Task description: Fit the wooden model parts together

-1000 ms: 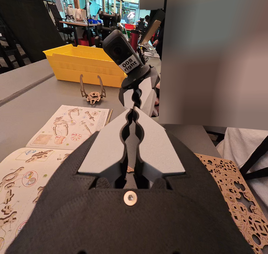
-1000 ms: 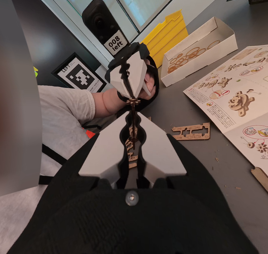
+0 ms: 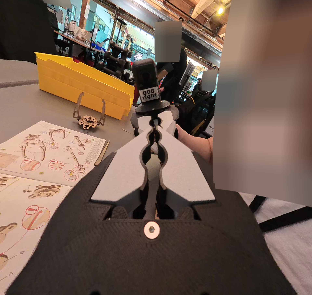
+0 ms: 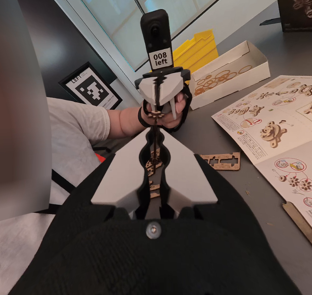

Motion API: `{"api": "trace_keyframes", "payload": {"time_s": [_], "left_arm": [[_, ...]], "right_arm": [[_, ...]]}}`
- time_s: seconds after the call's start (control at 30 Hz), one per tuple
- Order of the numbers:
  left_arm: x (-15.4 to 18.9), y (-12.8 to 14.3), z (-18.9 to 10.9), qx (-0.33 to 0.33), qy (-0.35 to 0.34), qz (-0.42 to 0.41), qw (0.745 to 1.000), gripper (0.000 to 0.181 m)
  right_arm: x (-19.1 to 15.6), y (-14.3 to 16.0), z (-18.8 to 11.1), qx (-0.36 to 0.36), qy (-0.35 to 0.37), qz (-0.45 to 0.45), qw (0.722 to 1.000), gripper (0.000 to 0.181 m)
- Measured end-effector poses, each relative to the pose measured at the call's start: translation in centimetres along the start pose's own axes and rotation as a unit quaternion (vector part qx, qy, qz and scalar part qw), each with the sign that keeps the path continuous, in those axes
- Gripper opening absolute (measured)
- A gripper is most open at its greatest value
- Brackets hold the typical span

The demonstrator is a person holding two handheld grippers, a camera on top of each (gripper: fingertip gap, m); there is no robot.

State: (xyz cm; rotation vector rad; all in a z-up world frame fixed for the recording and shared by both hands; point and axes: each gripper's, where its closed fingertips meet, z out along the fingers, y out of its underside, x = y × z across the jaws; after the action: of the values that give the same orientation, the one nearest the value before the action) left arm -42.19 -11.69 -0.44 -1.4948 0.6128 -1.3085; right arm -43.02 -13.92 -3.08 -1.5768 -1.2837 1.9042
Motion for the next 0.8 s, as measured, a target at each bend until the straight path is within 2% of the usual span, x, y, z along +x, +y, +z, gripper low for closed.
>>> {"api": "trace_keyframes", "payload": {"time_s": [0.03, 0.33, 0.57, 0.8], "left_arm": [[0.0, 0.1, 0.1, -0.005, -0.001, 0.004, 1.000, 0.000], [-0.1, 0.7, 0.2, -0.027, -0.008, 0.011, 1.000, 0.000], [-0.2, 1.6, 0.3, -0.063, -0.018, 0.018, 0.998, 0.000], [-0.1, 1.4, 0.1, -0.065, -0.031, 0.032, 0.997, 0.000]], "right_arm": [[0.0, -0.1, -0.1, 0.002, -0.001, 0.002, 1.000, 0.000], [0.2, 1.0, 0.3, -0.031, 0.003, 0.000, 1.000, 0.000], [0.4, 1.0, 0.1, -0.035, 0.007, 0.002, 0.999, 0.000], [0.4, 0.4, -0.2, -0.019, 0.015, -0.003, 1.000, 0.000]]}}
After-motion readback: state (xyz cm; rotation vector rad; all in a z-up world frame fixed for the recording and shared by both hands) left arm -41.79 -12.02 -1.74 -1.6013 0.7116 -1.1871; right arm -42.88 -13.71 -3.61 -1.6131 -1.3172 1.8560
